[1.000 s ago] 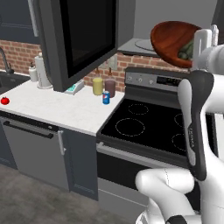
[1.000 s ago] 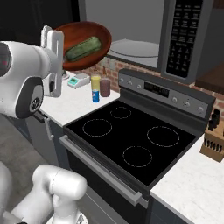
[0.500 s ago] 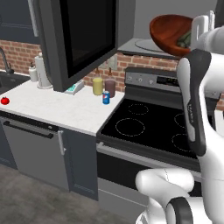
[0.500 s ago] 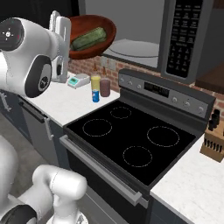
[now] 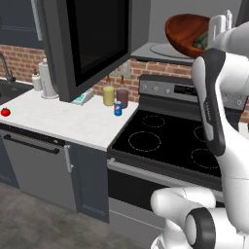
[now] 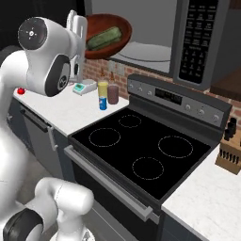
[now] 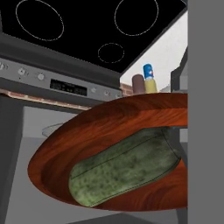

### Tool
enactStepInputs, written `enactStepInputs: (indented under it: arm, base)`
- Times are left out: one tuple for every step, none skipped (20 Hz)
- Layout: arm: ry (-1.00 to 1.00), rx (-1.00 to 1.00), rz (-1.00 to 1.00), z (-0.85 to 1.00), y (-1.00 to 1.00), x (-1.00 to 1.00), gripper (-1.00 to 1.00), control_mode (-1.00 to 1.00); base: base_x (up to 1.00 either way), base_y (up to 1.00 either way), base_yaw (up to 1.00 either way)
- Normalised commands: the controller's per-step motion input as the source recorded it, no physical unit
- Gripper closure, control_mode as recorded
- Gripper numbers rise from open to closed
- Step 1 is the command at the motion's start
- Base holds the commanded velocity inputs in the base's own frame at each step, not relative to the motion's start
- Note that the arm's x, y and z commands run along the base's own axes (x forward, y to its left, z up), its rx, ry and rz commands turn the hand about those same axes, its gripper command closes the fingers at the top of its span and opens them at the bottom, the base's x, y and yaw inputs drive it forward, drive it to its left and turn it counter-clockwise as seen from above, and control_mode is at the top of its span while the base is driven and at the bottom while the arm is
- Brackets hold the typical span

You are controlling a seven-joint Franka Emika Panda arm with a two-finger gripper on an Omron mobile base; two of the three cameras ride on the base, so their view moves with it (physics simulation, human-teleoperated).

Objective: Pick the cucumber from the sink and place it in the bowl. Then pick the bowl and place it in the microwave. Then close the microwave door and press the start button.

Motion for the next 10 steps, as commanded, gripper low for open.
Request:
enactStepInputs:
  arm:
    - [-0.11, 0.0, 0.0, -0.16, -0.14, 0.31, 1.0, -1.0]
    - [-0.05, 0.0, 0.0, -0.22, -0.17, 0.44, 1.0, -1.0]
    - [-0.01, 0.0, 0.0, -0.24, -0.22, 0.54, 1.0, -1.0]
    - [-0.01, 0.0, 0.0, -0.14, -0.29, 0.48, 1.0, -1.0]
    - [0.0, 0.0, 0.0, -0.17, -0.28, 0.65, 1.0, -1.0]
    - [0.0, 0.0, 0.0, -0.19, -0.29, 0.71, 1.0, -1.0]
    - [0.0, 0.0, 0.0, -0.16, -0.37, 0.77, 1.0, -1.0]
    - [0.0, 0.03, 0.0, -0.09, -0.4, 0.71, 1.0, -1.0]
    - [0.03, 0.06, 0.0, -0.01, -0.44, 0.71, 1.0, -1.0]
    - [0.03, 0.07, 0.0, 0.0, -0.52, 0.59, 1.0, -1.0]
  base:
    - [0.0, 0.0, 0.0]
    - [0.0, 0.0, 0.0]
    - [0.0, 0.0, 0.0]
    - [0.0, 0.0, 0.0]
    - [0.0, 0.0, 0.0]
    - [0.0, 0.0, 0.0]
    - [0.0, 0.0, 0.0]
    - [0.0, 0.0, 0.0]
    - [0.0, 0.0, 0.0]
    - [0.0, 0.0, 0.0]
